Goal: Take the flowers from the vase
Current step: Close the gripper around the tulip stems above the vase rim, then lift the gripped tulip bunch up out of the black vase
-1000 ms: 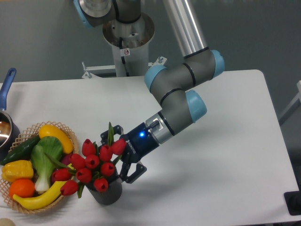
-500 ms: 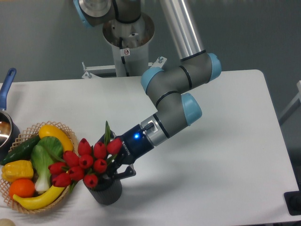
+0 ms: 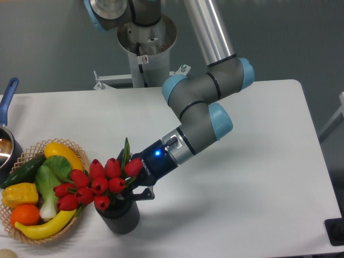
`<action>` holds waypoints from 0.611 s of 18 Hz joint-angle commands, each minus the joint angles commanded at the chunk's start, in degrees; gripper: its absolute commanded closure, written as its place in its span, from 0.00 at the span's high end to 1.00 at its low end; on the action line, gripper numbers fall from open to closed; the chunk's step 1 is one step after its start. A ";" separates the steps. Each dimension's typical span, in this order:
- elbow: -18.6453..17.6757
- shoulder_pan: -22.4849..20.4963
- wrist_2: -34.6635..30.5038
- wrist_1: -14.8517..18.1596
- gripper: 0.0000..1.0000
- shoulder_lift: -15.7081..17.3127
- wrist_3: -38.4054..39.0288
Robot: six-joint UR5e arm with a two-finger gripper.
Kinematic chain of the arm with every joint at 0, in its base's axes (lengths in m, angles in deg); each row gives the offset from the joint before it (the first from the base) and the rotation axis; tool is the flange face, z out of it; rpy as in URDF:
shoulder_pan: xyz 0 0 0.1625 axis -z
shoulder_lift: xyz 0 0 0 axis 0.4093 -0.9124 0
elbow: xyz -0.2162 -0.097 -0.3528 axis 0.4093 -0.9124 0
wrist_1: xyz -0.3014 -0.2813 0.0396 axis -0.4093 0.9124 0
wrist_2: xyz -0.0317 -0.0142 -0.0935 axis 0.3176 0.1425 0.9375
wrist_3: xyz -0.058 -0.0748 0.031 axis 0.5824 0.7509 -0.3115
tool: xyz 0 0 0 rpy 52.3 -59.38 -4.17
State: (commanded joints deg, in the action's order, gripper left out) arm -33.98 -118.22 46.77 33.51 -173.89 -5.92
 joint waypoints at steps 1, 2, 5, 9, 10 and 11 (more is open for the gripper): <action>0.00 -0.26 0.00 0.00 0.00 0.87 0.52; 0.00 -0.44 0.00 0.00 0.00 1.92 1.40; 0.61 -0.70 0.09 0.00 0.00 2.55 2.98; 1.84 -0.53 0.44 0.00 0.00 3.78 6.58; 2.45 -0.53 0.70 0.00 0.00 4.13 7.81; 2.98 -0.44 1.14 0.00 0.00 4.39 8.87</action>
State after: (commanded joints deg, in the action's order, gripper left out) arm -30.99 -118.66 47.91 33.51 -169.49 2.95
